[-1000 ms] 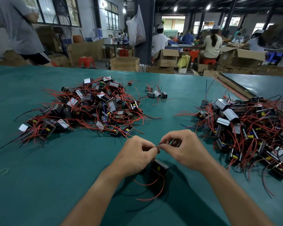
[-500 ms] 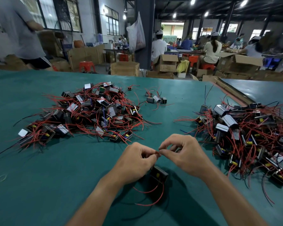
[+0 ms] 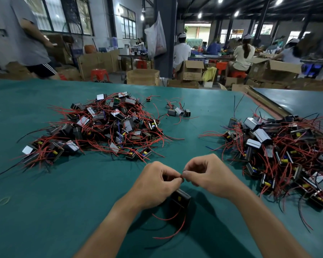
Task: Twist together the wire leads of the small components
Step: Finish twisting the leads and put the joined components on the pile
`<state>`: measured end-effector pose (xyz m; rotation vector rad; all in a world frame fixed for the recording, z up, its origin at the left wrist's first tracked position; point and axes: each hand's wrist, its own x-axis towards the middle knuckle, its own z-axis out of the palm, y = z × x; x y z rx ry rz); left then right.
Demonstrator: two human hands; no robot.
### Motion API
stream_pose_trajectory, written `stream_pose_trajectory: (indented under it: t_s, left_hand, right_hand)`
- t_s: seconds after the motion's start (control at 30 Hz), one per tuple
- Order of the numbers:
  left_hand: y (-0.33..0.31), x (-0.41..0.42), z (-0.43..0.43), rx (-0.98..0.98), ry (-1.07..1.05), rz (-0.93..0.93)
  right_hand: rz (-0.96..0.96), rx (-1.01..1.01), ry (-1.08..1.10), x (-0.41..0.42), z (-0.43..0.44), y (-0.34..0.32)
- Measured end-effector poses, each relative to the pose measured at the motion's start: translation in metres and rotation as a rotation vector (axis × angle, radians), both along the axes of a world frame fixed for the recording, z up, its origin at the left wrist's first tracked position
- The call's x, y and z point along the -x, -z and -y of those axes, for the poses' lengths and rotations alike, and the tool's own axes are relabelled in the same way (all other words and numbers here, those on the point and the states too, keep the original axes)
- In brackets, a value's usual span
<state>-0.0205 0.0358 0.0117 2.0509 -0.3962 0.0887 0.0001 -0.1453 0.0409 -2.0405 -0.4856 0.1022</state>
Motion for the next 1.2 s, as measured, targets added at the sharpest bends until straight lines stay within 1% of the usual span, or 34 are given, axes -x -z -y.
stream_pose_trajectory:
  t_s: [0.17,0.3,0.43,0.57,0.67,0.87,1.2]
  left_hand:
    - [0.0027,-0.0014,0.0032,-0.086,0.007,0.092]
    - [0.0036,-0.001,0.0058,-0.068,-0.004,0.114]
    - [0.003,-0.0007,0.0043,-0.048,-0.004,0.116]
    - [0.0008,-0.0008,0.0025,-0.022,-0.012,0.104]
    - [0.0005,-0.0012,0.0028,-0.011,-0.013,0.097]
    - [0.0006,-0.0004,0.0047,-0.068,-0.013,0.164]
    - [-0.001,0.0012,0.0027,-0.035,-0.011,0.194]
  right_hand:
    - [-0.25,-0.017,0.016,-0.0023,0.003,-0.0024]
    - [-0.364,-0.023,0.036,-0.0016,0.0038,-0.0038]
    - [-0.383,-0.052,0.051,-0.0004,0.0004,-0.0031]
    - [-0.351,-0.097,0.043,0.0013,-0.0021,-0.0039]
    - [-0.341,-0.089,0.043,0.0011,-0.0004,-0.0041]
    - [-0.489,-0.093,0.03,-0.0023,0.0022,-0.0023]
    - [-0.579,-0.132,0.02,-0.0025,0.0022,-0.0015]
